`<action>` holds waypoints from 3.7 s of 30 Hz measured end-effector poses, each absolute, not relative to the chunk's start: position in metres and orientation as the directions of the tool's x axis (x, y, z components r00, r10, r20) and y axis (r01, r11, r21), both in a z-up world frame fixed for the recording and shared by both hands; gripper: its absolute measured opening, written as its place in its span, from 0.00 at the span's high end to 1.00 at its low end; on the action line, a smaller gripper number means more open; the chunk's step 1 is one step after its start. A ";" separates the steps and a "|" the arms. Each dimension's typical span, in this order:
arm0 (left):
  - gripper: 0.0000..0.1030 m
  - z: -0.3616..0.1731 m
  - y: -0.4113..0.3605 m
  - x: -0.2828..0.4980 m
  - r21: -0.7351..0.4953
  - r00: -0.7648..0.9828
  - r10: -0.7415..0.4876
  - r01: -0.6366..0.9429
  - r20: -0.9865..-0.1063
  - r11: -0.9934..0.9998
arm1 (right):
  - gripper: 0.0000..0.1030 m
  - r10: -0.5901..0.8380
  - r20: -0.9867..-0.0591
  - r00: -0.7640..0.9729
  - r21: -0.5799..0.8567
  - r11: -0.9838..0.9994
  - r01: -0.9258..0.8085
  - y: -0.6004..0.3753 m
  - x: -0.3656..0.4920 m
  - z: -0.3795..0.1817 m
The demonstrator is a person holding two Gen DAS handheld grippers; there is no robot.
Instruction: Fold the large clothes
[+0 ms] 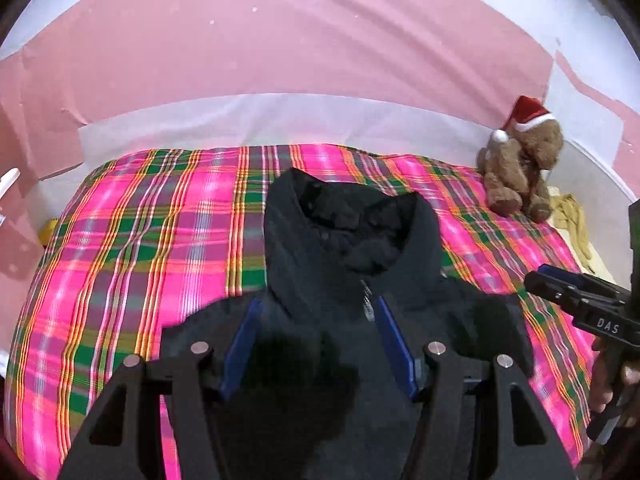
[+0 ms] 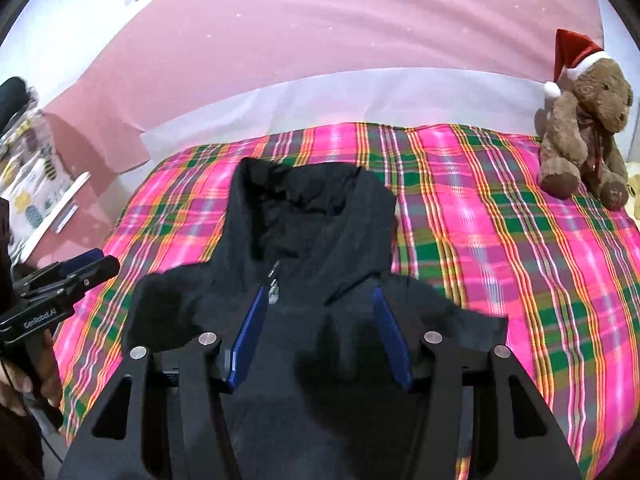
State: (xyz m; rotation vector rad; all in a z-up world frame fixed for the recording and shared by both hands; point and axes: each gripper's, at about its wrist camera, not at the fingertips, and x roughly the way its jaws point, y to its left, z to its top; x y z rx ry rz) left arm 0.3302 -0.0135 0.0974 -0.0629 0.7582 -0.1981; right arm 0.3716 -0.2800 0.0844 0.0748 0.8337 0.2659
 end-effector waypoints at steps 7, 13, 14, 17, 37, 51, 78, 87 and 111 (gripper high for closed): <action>0.40 0.067 -0.022 0.417 -0.110 0.669 -0.160 0.118 -0.726 0.987 | 0.46 0.220 -0.763 0.608 0.141 0.974 -0.176 -0.281 0.450 0.062; 0.40 0.037 -0.030 0.481 -0.112 0.641 -0.134 0.074 -0.755 0.991 | 0.46 0.209 -0.781 0.588 0.133 0.976 -0.171 -0.277 0.505 0.042; 0.40 0.033 -0.030 0.488 -0.114 0.640 -0.132 0.071 -0.757 0.991 | 0.46 0.210 -0.786 0.582 0.136 0.976 -0.169 -0.276 0.514 0.036; 0.40 0.015 -0.032 0.510 -0.115 0.623 -0.113 0.037 -0.774 0.993 | 0.46 0.201 -0.803 0.561 0.130 0.978 -0.165 -0.274 0.538 0.018; 0.98 0.032 0.008 0.465 -0.214 0.700 -0.143 -0.015 -0.700 0.977 | 0.94 0.259 -0.701 0.664 0.208 0.965 -0.157 -0.290 0.464 0.059; 0.98 0.042 0.046 0.349 -0.362 0.734 -0.246 0.000 -0.633 0.932 | 0.95 0.357 -0.643 0.677 0.334 0.927 -0.172 -0.308 0.354 0.056; 0.89 0.009 0.076 0.219 -0.402 0.683 -0.276 -0.028 -0.676 0.915 | 0.56 0.469 -0.668 0.578 0.512 0.853 -0.099 -0.330 0.259 0.000; 0.56 -0.002 0.014 0.248 -0.438 0.629 -0.396 0.098 -0.669 0.894 | 0.95 0.574 -0.683 0.451 0.588 0.799 -0.126 -0.272 0.295 -0.042; 0.60 -0.054 -0.016 0.237 -0.301 0.567 -0.294 0.086 -0.769 0.950 | 0.76 0.447 -0.719 0.532 0.439 0.886 -0.152 -0.290 0.250 -0.047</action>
